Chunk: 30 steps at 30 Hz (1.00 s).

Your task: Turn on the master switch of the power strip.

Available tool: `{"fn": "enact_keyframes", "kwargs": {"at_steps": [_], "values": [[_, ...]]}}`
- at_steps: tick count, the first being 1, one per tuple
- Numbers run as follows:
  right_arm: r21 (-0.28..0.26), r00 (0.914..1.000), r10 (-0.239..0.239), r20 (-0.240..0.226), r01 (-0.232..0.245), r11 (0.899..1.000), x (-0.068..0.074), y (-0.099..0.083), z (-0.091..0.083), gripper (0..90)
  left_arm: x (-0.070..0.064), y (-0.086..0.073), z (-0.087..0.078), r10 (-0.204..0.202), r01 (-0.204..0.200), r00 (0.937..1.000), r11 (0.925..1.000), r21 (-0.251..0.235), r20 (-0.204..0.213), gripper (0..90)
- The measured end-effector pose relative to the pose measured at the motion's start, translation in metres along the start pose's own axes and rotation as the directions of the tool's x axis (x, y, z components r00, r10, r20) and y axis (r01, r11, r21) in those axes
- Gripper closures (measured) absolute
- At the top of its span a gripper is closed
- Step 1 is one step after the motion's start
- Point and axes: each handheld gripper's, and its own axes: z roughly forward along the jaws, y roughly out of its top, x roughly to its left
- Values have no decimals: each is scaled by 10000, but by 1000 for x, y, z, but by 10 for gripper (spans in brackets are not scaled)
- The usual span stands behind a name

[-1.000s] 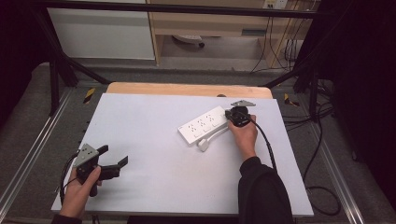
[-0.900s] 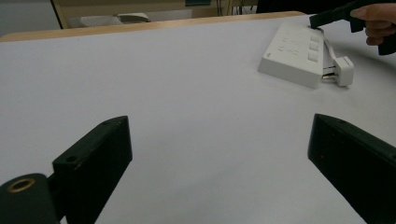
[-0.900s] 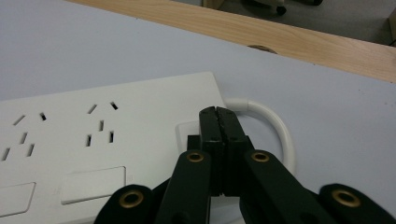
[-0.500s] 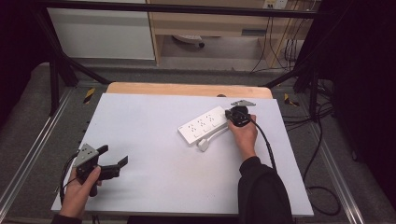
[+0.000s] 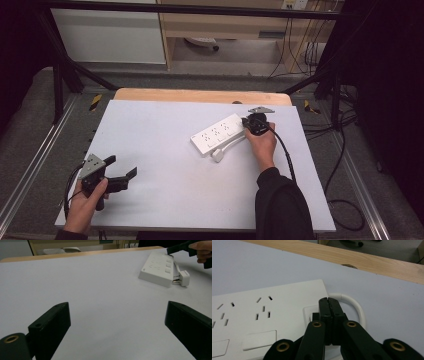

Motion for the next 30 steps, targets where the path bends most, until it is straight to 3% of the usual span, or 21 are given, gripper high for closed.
{"fn": "enact_keyframes", "kwargs": {"at_steps": [30], "values": [[-122, 9997, 240, -57, -240, 9996, -2, 2, -2, 900, 0, 0, 0, -20, 20, 10000, 10000, 27, 8, 63]]}}
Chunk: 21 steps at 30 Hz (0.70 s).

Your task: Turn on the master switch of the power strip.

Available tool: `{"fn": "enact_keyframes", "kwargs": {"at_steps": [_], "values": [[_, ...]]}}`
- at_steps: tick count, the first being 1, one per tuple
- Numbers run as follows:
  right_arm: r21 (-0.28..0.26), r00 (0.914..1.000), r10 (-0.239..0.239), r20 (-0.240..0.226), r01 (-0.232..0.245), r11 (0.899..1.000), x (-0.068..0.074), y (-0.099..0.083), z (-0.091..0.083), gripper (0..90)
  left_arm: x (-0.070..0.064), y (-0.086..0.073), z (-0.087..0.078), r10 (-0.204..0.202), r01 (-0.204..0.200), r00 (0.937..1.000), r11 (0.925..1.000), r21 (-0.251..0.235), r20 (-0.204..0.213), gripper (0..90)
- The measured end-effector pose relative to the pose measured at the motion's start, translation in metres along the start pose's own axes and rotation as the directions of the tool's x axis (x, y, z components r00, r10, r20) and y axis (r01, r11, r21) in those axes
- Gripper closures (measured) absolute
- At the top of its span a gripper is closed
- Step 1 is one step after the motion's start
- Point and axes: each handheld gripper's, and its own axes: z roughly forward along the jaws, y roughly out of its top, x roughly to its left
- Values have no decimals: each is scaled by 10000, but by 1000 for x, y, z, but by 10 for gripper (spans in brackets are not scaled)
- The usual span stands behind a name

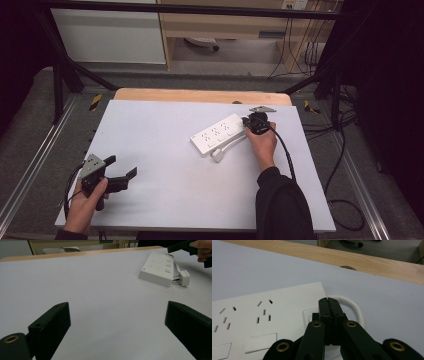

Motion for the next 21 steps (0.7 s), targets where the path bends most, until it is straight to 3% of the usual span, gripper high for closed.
{"fn": "enact_keyframes", "kwargs": {"at_steps": [12, 21], "values": [[-232, 9994, 289, -169, -293, 9993, -2, 2, -4, 900, 0, 0, 0, -4, 5, 10000, 10000, 16, -28, 63], [-421, 9993, 311, -216, -320, 9986, -2, 7, -9, 820, 0, 0, -1, -16, 16, 10000, 10000, 16, -8, 64]]}}
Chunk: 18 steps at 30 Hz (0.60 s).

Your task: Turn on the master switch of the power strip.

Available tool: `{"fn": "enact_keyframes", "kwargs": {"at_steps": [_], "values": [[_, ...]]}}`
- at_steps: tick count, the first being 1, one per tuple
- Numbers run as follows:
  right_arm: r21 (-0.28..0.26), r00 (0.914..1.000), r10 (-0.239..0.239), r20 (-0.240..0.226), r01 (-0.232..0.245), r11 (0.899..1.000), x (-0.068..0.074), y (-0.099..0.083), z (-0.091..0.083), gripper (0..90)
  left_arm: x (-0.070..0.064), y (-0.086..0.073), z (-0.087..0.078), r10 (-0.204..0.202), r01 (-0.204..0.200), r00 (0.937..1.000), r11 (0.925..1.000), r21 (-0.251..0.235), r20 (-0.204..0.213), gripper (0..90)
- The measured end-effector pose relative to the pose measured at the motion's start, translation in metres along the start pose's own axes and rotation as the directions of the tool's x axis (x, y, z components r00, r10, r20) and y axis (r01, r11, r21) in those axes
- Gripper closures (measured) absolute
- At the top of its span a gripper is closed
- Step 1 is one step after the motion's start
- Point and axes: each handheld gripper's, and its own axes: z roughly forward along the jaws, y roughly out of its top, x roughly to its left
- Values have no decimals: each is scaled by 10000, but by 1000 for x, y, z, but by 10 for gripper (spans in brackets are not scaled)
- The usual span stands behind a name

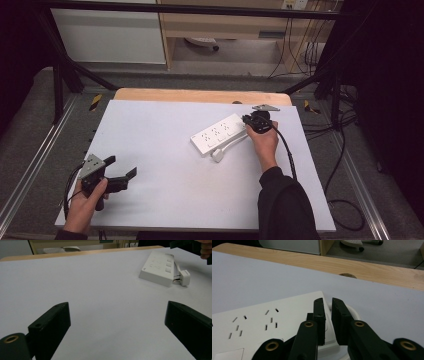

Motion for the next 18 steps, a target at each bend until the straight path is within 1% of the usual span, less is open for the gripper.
{"fn": "enact_keyframes", "kwargs": {"at_steps": [1, 2, 3, 4, 6, 8, 9, 10, 11, 13, 14, 15, 18], "values": [[-16, 10000, 83, -21, -84, 10000, -1, 1, -1, 793, 0, 0, 0, 5, -5, 10000, 10000, -5, 5, 63], [-16, 10000, 83, -21, -84, 10000, -1, 1, -1, 793, 0, 0, 0, 7, -7, 10000, 10000, -7, 8, 63], [-21, 9999, 111, -47, -111, 9999, -1, 1, -2, 754, 0, 0, 0, 4, -4, 10000, 10000, -3, 7, 63], [-21, 9999, 111, -47, -111, 9999, -1, 1, -2, 754, 0, 0, 0, -3, 3, 10000, 10000, 2, 7, 63], [-5, 9998, 201, -34, -201, 9998, -2, 2, -3, 708, 0, 0, 0, -8, 8, 10000, 10000, -11, 2, 63], [-17, 9994, 357, 9, -357, 9994, -3, 2, -4, 633, 0, 0, -1, 8, -8, 10000, 10000, 9, -5, 63], [-45, 9981, 620, 20, -620, 9981, -4, 4, -4, 555, 0, 0, -1, 4, -4, 10000, 10000, -5, -3, 63], [-38, 9973, 741, 21, -741, 9972, -5, 4, -5, 518, 1, 0, -1, -1, 1, 10000, 10000, -2, -4, 63], [-38, 9973, 741, 21, -741, 9972, -5, 4, -5, 518, 1, 0, -1, -11, 11, 10000, 10000, 12, -4, 63], [-51, 9967, 807, 82, -807, 9967, -6, 5, -6, 475, 1, 0, -1, -21, 21, 10000, 10000, 14, 12, 63], [-50, 9964, 844, 111, -843, 9964, -8, 6, -8, 431, 1, 0, -1, 5, -5, 10000, 10000, 4, 17, 62], [-50, 9964, 844, 111, -843, 9964, -8, 6, -8, 431, 0, 0, -1, 1, -1, 10000, 10000, 21, 7, 62], [-3, 9957, 906, 202, -906, 9959, -9, 7, -9, 345, 0, 0, -1, -28, 28, 10000, 10000, 32, 23, 62]]}}
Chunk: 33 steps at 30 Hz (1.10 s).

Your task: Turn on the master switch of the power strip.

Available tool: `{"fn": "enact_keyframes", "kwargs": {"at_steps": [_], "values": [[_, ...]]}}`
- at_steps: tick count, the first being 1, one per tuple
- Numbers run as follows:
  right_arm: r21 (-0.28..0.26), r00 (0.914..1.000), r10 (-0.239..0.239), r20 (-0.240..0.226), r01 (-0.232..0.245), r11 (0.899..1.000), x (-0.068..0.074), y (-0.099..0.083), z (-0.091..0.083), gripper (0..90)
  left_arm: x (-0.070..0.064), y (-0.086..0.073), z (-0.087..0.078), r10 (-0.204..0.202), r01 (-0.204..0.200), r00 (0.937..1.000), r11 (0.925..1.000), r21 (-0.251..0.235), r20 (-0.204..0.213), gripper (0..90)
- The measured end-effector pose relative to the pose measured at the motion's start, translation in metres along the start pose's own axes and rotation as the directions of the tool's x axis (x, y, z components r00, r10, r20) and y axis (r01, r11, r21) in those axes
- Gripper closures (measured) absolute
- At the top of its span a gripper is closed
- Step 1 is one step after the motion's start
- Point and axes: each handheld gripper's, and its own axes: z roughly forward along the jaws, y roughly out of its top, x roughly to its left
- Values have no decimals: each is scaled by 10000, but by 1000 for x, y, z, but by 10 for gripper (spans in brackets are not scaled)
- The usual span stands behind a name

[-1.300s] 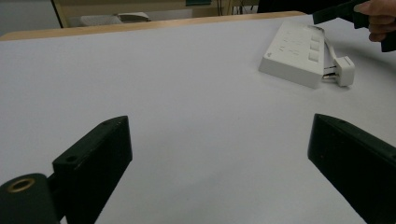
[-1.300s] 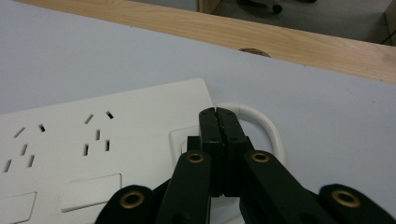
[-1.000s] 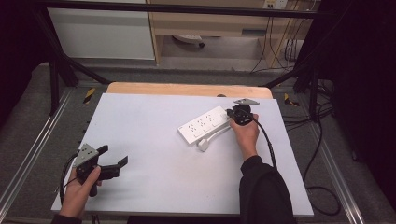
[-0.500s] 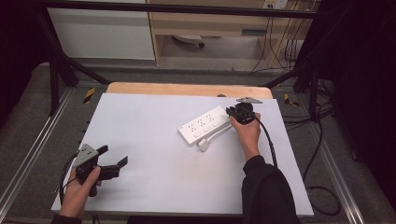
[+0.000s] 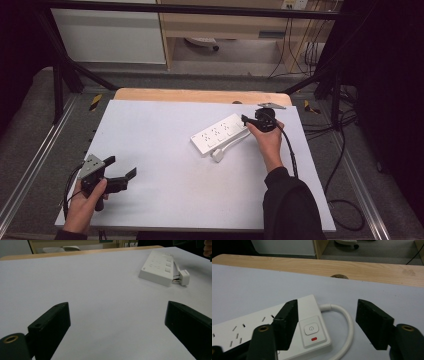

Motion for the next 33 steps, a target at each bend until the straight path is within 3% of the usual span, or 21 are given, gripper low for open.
{"fn": "enact_keyframes", "kwargs": {"at_steps": [7, 13, 18, 25, 33], "values": [[95, 9998, 150, 101, -151, 9998, -2, 3, -6, 197, 0, 0, 0, -32, 32, 10000, 10000, -2, -5, 62], [38, 9999, 159, 39, -159, 9999, 0, 5, -8, 125, 0, 0, 0, -60, 60, 10000, 10000, 22, -5, 62], [364, 9986, -84, 517, 65, 9993, 4, 3, -5, 113, -1, 0, 1, 20, -20, 10000, 10000, 39, -1, 62], [362, 9999, 102, 127, -106, 9993, 0, 6, -13, 69, -1, 0, 1, -41, 41, 10000, 10000, 66, 1, 62], [107, 10000, 4, -88, -3, 9999, -5, 12, -27, 65, -1, 0, 1, -108, 108, 9999, 9999, 85, 4, 62]]}}
